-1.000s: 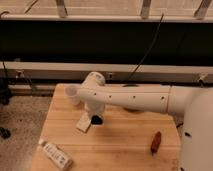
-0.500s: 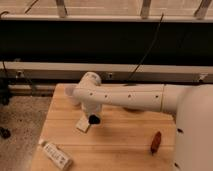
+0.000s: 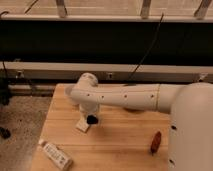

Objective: Place the eraser on the white sponge

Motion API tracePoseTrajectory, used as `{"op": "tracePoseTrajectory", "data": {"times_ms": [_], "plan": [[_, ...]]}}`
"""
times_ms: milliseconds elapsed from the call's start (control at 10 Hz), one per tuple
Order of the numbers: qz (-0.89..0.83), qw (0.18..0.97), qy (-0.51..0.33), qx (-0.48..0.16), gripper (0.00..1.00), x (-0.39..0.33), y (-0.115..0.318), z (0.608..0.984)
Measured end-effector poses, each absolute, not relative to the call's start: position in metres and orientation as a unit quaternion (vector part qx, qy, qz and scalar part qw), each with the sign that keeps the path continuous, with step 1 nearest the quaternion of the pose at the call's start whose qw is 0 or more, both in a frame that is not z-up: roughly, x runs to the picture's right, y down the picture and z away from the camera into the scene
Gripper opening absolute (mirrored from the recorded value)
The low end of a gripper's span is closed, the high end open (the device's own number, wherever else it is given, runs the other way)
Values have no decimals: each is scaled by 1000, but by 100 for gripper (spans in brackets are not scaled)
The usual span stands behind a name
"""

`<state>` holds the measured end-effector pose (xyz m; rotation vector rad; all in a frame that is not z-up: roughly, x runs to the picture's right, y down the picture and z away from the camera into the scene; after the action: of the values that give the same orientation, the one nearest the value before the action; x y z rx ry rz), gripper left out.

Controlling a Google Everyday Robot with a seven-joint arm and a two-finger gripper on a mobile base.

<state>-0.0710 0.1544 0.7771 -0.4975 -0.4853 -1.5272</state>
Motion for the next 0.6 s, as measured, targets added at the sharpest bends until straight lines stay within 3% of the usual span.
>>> {"op": "tracePoseTrajectory", "data": {"times_ms": [600], "plan": [[-689,656,-219,-214,20,-82,159,788]]}}
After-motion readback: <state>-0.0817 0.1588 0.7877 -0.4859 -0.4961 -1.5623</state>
